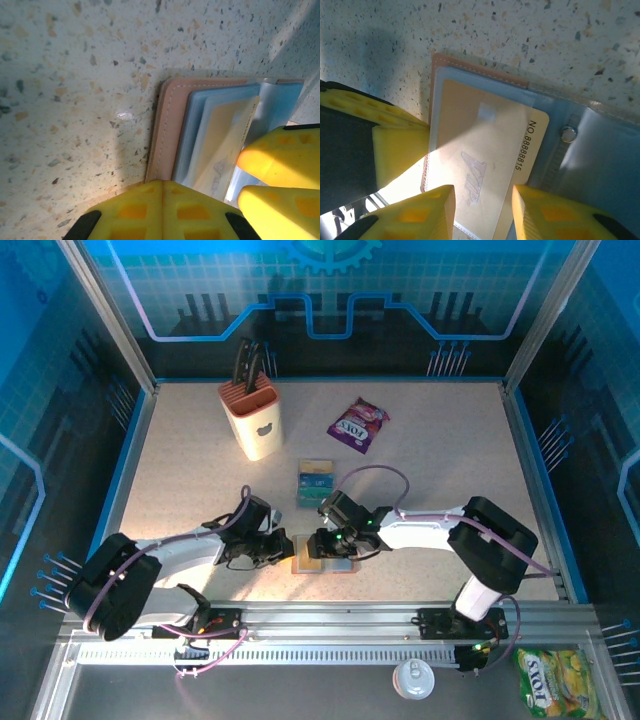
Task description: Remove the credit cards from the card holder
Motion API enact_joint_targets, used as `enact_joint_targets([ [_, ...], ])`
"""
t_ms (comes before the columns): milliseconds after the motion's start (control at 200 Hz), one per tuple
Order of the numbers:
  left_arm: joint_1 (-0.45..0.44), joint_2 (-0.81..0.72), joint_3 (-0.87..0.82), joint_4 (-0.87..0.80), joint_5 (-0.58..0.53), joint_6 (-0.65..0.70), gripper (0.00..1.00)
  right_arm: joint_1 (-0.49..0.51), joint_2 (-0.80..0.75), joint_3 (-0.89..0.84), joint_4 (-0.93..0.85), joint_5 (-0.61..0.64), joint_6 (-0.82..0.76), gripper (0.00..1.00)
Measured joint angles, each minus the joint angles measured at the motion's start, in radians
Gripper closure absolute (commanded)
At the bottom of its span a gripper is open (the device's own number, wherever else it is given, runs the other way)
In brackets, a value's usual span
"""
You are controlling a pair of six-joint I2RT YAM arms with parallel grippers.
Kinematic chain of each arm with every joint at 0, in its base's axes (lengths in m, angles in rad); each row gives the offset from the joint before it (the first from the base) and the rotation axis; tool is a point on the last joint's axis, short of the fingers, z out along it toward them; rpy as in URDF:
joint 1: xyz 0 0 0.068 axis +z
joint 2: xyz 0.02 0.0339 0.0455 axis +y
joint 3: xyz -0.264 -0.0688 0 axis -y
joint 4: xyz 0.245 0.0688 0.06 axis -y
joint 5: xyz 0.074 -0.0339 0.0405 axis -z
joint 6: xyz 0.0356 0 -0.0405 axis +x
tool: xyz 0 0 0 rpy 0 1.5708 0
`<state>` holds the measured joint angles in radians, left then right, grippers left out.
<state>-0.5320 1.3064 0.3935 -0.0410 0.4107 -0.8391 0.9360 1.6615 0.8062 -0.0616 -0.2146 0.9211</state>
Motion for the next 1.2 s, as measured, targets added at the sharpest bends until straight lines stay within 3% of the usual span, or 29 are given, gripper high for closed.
enact_joint_targets([
  [545,0.000,-0.032,0.019,-0.020,0.016,-0.027,0.98,0.000,0.015,0.005,0.019,-0.007,0.007,0.64],
  [790,0.000,-0.116,0.023,-0.083,-0.021,-0.026,0.96,0.000,0.015,0.005,0.019,-0.007,0.007,0.64],
  [1196,0.000,0.015,0.025,-0.021,0.026,-0.029,1.00,0.002,0.015,0.006,0.019,-0.007,0.007,0.65],
])
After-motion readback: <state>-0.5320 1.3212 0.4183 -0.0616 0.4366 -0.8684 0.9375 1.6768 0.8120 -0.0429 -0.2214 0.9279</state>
